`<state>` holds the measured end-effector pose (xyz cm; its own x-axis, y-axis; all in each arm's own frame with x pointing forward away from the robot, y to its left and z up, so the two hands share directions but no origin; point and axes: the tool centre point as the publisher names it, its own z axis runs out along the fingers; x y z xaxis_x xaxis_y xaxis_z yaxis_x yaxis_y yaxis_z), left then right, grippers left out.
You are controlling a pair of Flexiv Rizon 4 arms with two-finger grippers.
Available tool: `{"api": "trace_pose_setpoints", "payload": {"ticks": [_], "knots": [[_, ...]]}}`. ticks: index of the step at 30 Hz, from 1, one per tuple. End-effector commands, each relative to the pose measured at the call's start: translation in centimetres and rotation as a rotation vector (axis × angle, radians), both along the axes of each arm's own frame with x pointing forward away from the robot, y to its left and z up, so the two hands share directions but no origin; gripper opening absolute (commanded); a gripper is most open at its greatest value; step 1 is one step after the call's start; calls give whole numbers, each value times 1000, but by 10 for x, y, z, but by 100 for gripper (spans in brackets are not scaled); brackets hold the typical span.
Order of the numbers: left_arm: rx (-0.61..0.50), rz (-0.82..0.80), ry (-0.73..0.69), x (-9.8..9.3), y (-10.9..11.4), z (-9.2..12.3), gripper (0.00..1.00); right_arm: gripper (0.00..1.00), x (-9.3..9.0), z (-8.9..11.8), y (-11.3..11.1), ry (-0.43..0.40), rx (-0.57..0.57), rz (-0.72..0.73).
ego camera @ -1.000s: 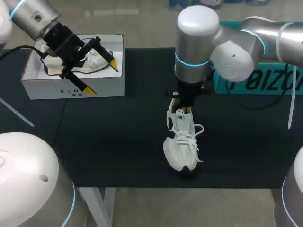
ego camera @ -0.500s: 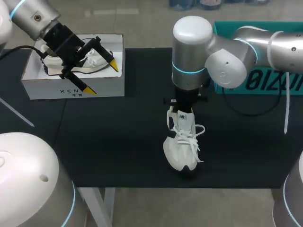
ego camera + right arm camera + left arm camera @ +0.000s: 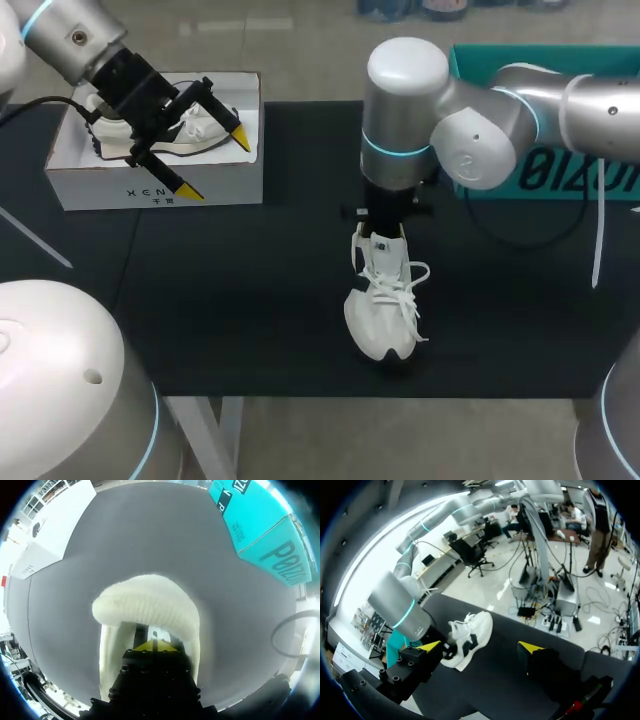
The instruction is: Take the shoe out of the shoebox, open the shoe tongue, remove and reinsert the insole, then place the shoe into the shoebox
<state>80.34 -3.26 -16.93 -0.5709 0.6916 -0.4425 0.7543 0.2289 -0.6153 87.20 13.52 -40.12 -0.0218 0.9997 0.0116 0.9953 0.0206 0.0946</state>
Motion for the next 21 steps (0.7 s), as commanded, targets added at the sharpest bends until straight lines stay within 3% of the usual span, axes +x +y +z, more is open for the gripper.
{"api": "trace_pose_setpoints", "payload": {"ticks": [1, 12, 21], "knots": [[2, 0, -1, -1, 0, 0, 100, 0, -2, 27, -2, -7, -16, 9], [2, 0, -1, -1, 0, 0, 100, 0, -8, 60, 2, 71, -49, 23], [2, 0, -1, -1, 0, 0, 100, 0, -26, 52, 0, 110, -46, 1]]}}
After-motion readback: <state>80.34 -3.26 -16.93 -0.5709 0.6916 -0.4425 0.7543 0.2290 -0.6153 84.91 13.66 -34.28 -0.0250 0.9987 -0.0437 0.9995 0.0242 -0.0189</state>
